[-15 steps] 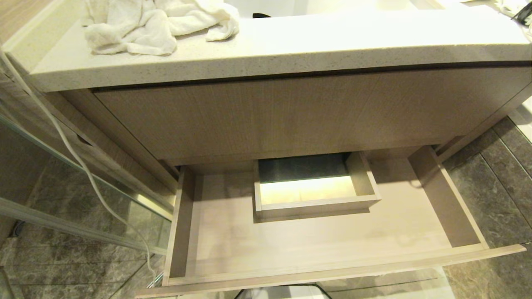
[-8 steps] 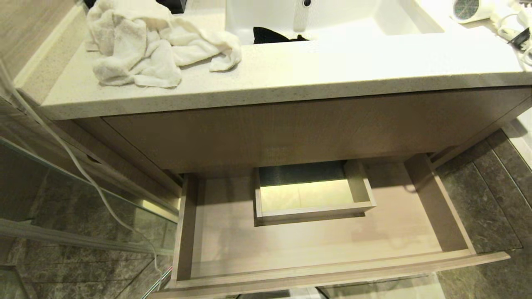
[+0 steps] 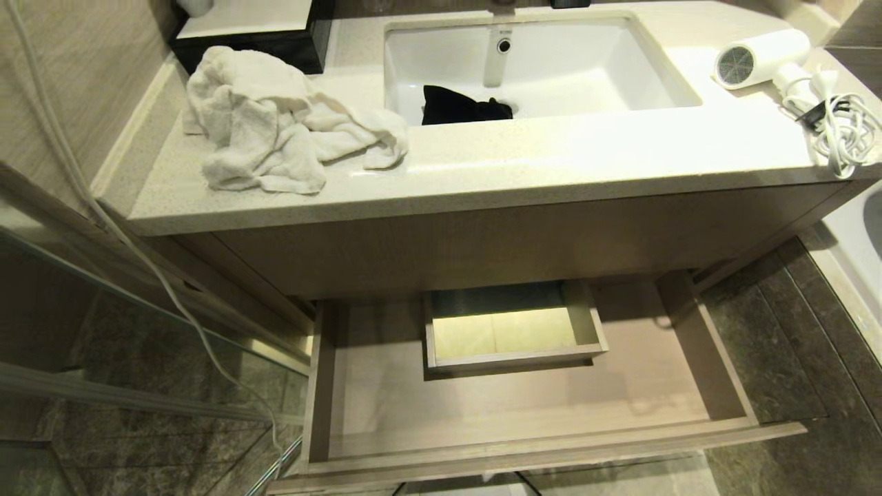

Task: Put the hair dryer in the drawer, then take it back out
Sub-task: Pick up the hairdryer

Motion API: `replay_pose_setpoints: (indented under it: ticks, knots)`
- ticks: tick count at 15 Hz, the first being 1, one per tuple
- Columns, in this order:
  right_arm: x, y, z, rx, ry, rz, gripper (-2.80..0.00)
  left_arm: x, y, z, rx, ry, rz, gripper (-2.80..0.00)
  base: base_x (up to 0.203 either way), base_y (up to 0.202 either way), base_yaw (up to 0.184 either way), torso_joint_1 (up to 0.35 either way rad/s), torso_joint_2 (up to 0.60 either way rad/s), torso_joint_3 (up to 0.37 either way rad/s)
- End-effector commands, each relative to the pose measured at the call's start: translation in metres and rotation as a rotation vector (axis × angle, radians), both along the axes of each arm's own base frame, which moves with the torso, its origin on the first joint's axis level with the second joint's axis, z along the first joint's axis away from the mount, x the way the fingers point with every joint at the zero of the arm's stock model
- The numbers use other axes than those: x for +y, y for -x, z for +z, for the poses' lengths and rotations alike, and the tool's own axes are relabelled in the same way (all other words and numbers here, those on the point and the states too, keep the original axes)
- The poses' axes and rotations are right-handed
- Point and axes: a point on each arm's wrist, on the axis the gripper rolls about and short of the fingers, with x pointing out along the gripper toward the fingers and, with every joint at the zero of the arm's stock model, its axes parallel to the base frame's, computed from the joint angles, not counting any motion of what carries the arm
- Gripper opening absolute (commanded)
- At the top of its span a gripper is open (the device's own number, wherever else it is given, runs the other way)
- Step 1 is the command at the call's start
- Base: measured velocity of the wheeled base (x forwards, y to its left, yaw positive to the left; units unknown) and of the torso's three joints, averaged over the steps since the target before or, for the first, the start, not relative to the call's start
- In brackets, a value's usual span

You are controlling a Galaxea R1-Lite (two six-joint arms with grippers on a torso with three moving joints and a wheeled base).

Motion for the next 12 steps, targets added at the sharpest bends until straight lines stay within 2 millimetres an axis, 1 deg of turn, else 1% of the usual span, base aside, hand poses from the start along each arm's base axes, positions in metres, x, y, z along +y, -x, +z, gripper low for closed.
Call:
replay_pose_setpoints:
  ticks: [1,9,12]
  knots:
    - [0.0,-0.0001,-0.0005,0.002,-0.001,0.0,-2.8,0.0,-0.0001,-0.0005,0.002,0.0,0.0,-2.8,0.0,0.0,0.0,0.289,-0.54,-0.26]
    - [0.0,-0.0001,-0.0005,0.002,0.002,0.0,-2.8,0.0,-0.0001,-0.0005,0.002,0.0,0.0,-2.8,0.0,0.0,0.0,0.191,-0.37,-0.174]
    - [0.0,0.0,-0.0005,0.001,0.002,0.0,-2.8,0.0,0.0,-0.0005,0.0,0.0,0.0,-2.8,0.0,0.0,0.0,0.029,-0.06,-0.028]
